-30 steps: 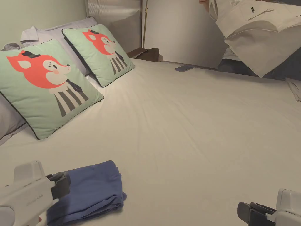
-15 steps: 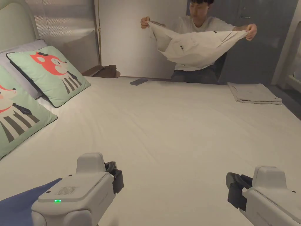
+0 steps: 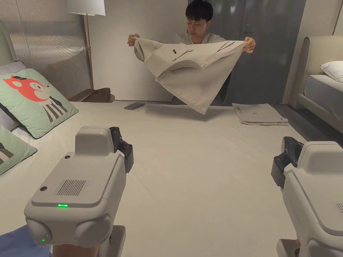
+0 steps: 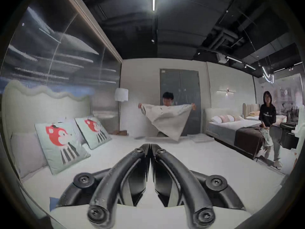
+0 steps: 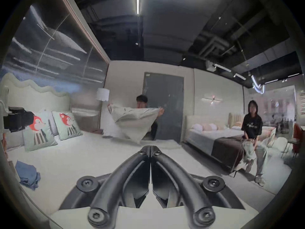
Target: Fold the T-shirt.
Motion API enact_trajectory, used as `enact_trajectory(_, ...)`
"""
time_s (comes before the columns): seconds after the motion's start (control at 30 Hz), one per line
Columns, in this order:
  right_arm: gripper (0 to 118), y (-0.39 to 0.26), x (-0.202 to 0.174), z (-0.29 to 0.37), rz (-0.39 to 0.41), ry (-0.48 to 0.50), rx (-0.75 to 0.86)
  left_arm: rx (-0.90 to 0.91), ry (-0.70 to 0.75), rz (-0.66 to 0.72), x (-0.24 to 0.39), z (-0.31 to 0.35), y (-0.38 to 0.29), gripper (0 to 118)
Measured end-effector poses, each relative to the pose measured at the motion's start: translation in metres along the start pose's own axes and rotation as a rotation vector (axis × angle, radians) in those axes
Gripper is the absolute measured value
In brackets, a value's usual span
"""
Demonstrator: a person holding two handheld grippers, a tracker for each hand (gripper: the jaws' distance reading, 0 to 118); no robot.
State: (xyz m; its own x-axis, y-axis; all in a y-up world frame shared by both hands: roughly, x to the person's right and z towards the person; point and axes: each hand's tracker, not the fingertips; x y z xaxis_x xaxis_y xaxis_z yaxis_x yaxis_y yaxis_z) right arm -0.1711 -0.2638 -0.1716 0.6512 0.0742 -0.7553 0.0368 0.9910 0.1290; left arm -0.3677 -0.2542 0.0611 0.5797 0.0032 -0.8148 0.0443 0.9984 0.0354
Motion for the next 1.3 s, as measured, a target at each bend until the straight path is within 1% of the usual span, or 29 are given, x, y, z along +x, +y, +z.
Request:
enact_trajectory(0.07, 0, 0.002, 0.000, 0.000, 0.011, -0.004, 0.016, 0.008, 0.003, -0.009, 0.002, 0.000, 0.000, 1)
enact_trajectory(0.33, 0, 0.001, 0.001, -0.005, -0.017, -0.001, 0.020, 0.011, 0.003, -0.023, 0.004, 0.000, -0.002, 1)
enact_trajectory(0.83, 0, 0.002, 0.000, -0.007, -0.020, 0.004, 0.030, -0.002, 0.013, -0.021, 0.003, -0.003, -0.007, 1)
enact_trajectory(0.87, 0, 0.002, 0.000, -0.007, -0.023, 0.003, 0.032, -0.002, 0.015, -0.020, 0.003, -0.003, -0.007, 6)
enact_trajectory(0.9, 2, 0.002, 0.000, -0.007, -0.027, 0.001, 0.039, -0.001, 0.018, -0.022, 0.003, -0.003, -0.008, 28)
enact_trajectory(0.93, 12, 0.001, 0.001, -0.007, -0.028, -0.003, 0.045, -0.001, 0.021, -0.025, 0.004, -0.002, -0.009, 51)
enact_trajectory(0.97, 28, 0.001, 0.000, -0.006, -0.026, -0.004, 0.051, -0.005, 0.024, -0.028, 0.004, -0.003, -0.009, 72)
enact_trajectory(1.0, 58, 0.001, 0.000, -0.006, -0.025, -0.002, 0.056, -0.013, 0.023, -0.027, 0.003, -0.004, -0.009, 94)
enact_trajectory(1.03, 75, 0.002, 0.001, -0.006, -0.025, 0.003, 0.059, -0.014, 0.022, -0.021, 0.002, -0.004, -0.010, 105)
enact_trajectory(1.07, 86, 0.002, 0.001, -0.007, -0.020, 0.010, 0.057, -0.012, 0.018, -0.015, 0.001, -0.004, -0.011, 110)
enact_trajectory(1.1, 91, 0.002, 0.000, -0.006, -0.020, 0.020, 0.060, -0.008, 0.021, -0.014, 0.001, -0.003, -0.011, 110)
enact_trajectory(1.17, 93, 0.002, 0.000, -0.006, -0.020, 0.028, 0.064, 0.004, 0.033, -0.025, 0.002, -0.003, -0.012, 110)
enact_trajectory(1.23, 107, 0.002, -0.001, -0.005, -0.019, 0.031, 0.066, 0.004, 0.036, -0.033, 0.002, -0.002, -0.013, 110)
enact_trajectory(1.27, 112, 0.002, -0.002, -0.006, -0.016, 0.032, 0.064, 0.004, 0.036, -0.032, 0.002, -0.002, -0.014, 110)
enact_trajectory(1.3, 114, 0.001, -0.003, -0.006, -0.013, 0.025, 0.068, 0.004, 0.036, -0.027, 0.001, -0.002, -0.014, 110)
